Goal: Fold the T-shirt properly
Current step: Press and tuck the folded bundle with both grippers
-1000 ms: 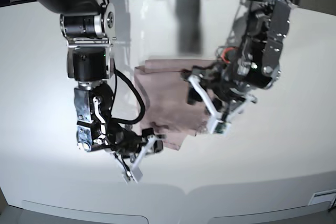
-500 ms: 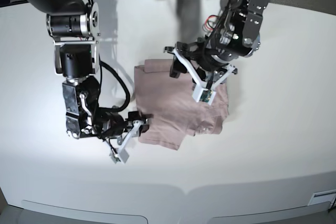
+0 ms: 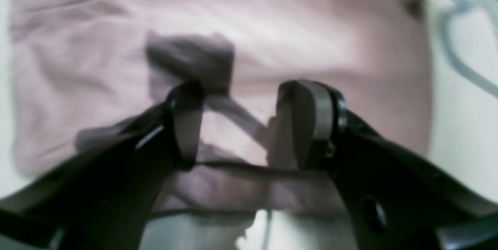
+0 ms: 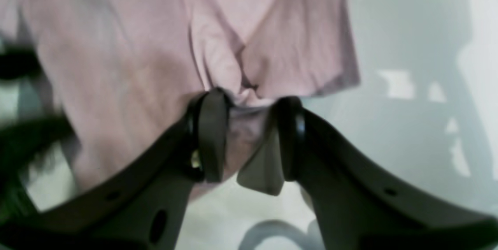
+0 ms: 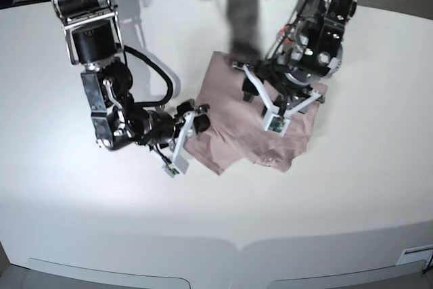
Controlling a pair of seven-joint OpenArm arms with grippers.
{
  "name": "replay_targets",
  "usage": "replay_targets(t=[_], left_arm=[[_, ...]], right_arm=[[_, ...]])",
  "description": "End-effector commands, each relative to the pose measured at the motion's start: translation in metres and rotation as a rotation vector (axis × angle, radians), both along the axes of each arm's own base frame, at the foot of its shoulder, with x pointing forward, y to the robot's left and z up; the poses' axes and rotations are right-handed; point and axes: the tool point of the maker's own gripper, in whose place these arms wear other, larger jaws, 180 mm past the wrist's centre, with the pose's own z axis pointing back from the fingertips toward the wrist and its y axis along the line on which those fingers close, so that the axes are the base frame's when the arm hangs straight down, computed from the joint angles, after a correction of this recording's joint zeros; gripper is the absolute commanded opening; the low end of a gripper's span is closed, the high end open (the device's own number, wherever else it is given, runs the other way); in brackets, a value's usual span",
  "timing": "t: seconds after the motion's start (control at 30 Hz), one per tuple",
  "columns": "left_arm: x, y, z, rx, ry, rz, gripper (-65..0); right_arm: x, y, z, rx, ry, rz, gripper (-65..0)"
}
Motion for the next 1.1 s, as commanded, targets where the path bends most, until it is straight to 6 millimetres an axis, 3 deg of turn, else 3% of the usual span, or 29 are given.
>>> replay_targets(t=[0.0, 0.2, 0.4, 0.7, 0.93, 1.07], left_arm=[[0.01, 0.005, 0.01, 0.008, -0.051, -0.004, -29.1], [0.011, 0.04, 0.004, 0.097, -0.061, -0.015, -29.1], [0.014, 0.056, 0.006, 0.134, -0.091, -0.022, -29.1], [0.029, 0.057, 0.019, 0.155, -0.172, -0.036, -29.1], [0.055, 0.054, 0.043, 0.156, -0.242, -0.053, -29.2], [0.058, 0.054, 0.045, 0.156, -0.249, -0.052, -29.2]], right_arm=[[0.003, -0.005, 0.009, -0.013, -0.023, 0.018, -42.9], [-0.032, -0.002, 0.008, 0.029, 0.018, 0.048, -42.9], [-0.07, 0.009, -0.005, 0.103, 0.124, 0.049, -42.9], [-0.104, 0.027, -0.012, 0.179, 0.216, 0.058, -42.9], [-0.124, 0.056, -0.01, 0.256, 0.281, 0.08, -42.9], [-0.134, 0.07, -0.005, 0.313, 0.316, 0.088, -42.9]])
